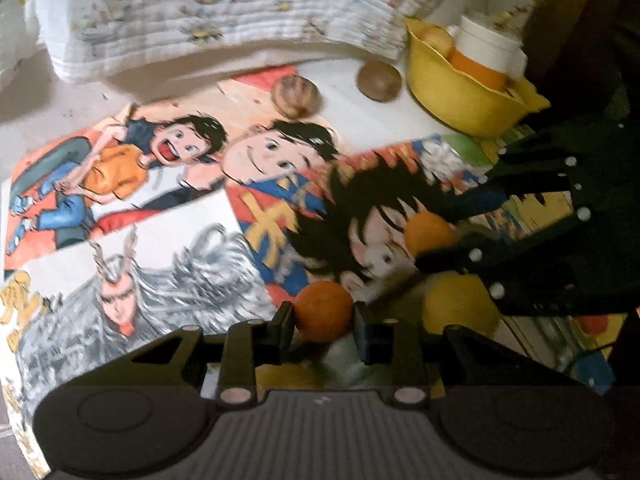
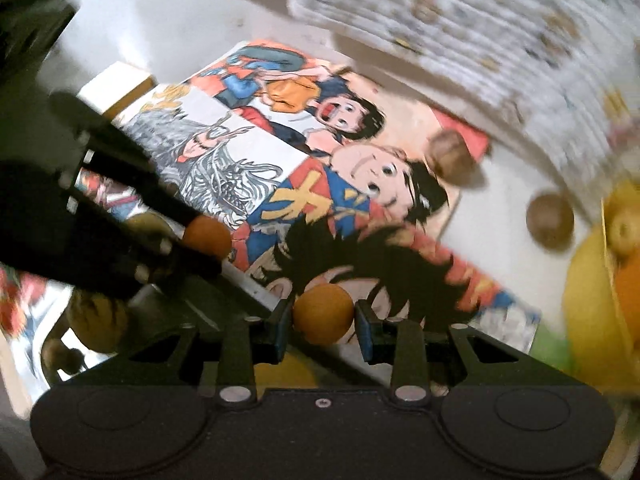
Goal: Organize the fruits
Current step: 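Carry both oranges over the tray and open both tools to release them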
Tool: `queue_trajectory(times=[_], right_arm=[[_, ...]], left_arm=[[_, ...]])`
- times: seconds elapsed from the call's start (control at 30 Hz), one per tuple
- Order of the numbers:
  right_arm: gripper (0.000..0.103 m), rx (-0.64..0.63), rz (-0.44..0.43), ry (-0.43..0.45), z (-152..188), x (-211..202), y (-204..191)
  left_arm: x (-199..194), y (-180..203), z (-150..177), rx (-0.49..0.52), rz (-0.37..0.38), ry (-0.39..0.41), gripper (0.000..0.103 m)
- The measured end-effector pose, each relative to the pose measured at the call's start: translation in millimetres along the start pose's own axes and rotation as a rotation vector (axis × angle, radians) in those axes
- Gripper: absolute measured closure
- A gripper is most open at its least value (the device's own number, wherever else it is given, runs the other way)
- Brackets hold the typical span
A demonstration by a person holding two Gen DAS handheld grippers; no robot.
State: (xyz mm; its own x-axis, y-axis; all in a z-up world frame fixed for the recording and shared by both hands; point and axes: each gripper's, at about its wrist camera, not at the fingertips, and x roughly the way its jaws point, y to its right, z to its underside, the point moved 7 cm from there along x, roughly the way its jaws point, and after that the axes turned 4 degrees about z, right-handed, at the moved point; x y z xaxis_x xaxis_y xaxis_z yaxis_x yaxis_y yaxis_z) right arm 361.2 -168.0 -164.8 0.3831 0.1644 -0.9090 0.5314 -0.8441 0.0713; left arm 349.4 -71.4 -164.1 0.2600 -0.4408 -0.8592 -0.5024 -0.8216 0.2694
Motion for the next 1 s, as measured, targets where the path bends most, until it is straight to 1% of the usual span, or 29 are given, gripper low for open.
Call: queue_trajectory(times=[0.07,0.23,0.37,0.5,0.6,1.0], right_arm=[[0.067,0.059,-0.009,-0.006,6,0,0],[0.067,0.142,-0.035,-0.029,13,3,0],[0.067,0.202,-0.048,-0.055,15,5,6],[0.067,0.311,-0.08,-0.096,17,8,16],[0.067,0.37,-0.086,-0.123,18,11,21],[0.067,0.432,-0.082,-0.177,24,15,28]], left_arm=[[1,6,6,0.006,0.005,-0.017,0.069],[5,15,18,0.037,0.007,-0.046,0.069],[7,20,21,0.059,0.003,-0.063,0.069],[12,23,23,0.083,-0.009,-0.078,0.069],[14,25,23,0.106,-0.019,-0.084,0.069],[20,24,20,0.096,-0.021,-0.096,0.069]])
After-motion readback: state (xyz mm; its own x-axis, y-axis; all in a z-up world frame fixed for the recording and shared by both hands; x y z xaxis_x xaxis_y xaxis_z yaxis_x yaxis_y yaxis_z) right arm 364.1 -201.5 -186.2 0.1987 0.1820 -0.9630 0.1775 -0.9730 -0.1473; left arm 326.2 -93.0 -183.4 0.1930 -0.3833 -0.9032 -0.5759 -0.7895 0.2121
